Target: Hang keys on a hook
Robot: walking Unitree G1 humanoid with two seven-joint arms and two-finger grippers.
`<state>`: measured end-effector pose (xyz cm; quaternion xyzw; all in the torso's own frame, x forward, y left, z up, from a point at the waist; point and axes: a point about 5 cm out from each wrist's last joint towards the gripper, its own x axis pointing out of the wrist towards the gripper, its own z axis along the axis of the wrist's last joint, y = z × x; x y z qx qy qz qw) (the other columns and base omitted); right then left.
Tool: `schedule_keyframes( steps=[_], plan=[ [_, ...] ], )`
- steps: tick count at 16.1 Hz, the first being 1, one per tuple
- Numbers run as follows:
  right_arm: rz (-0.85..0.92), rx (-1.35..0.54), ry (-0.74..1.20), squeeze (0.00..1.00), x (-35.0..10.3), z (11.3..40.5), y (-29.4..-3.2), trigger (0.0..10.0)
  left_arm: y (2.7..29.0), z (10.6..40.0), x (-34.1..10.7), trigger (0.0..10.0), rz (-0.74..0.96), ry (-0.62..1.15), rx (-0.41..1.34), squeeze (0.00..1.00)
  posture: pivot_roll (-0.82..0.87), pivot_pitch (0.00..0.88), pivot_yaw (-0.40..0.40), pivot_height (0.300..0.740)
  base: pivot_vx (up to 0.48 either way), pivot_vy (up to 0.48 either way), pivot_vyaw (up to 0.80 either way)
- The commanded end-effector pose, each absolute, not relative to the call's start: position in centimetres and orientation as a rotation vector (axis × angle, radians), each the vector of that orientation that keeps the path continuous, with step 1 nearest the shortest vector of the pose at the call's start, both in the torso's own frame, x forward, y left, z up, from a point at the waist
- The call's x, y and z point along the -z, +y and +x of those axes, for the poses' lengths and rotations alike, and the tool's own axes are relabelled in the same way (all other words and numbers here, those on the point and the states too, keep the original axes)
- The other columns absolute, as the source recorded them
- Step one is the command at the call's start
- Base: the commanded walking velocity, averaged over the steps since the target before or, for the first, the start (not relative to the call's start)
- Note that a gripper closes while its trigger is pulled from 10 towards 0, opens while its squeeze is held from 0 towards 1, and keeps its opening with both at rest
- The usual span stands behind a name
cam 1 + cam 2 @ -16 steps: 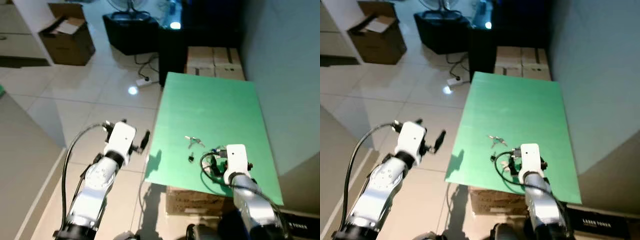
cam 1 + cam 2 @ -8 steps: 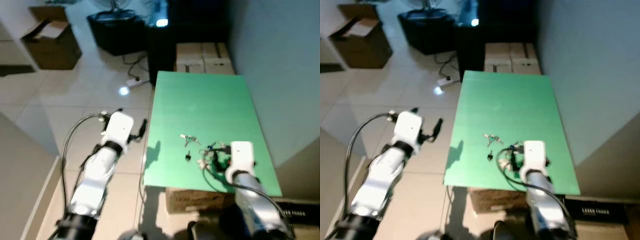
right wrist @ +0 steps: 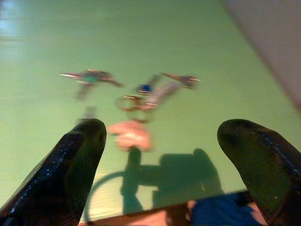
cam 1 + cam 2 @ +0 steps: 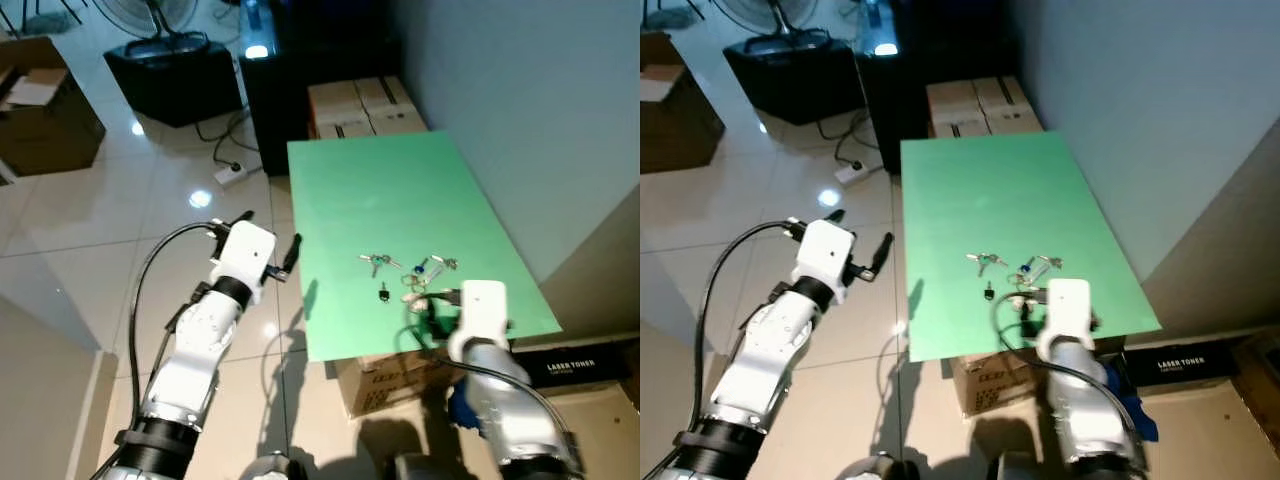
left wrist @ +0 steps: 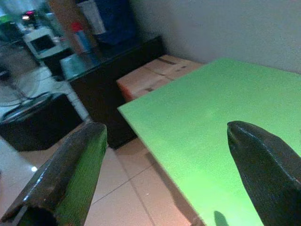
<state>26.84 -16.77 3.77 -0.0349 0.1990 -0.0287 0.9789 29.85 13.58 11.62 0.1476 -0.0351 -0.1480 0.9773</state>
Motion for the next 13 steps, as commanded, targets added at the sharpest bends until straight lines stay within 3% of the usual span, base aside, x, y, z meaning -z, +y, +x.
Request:
schedule_keyframes(
  steps=[1, 13],
  plan=[
    [-0.087, 0.074, 0.409, 0.0, -3.7, 26.8, -17.4, 10.0, 13.6, 29.9, -11.4, 10.0, 0.282, -0.061, 0.287, 0.0, -0.11, 0.077, 0.095, 0.74, 0.0, 0.0, 0.0],
    [-0.152, 0.022, 0.36, 0.0, -4.3, 28.3, -17.2, 10.0, 13.9, 29.6, -11.7, 10.0, 0.332, -0.089, 0.259, 0.0, -0.09, 0.081, 0.087, 0.74, 0.0, 0.0, 0.0]
  ],
)
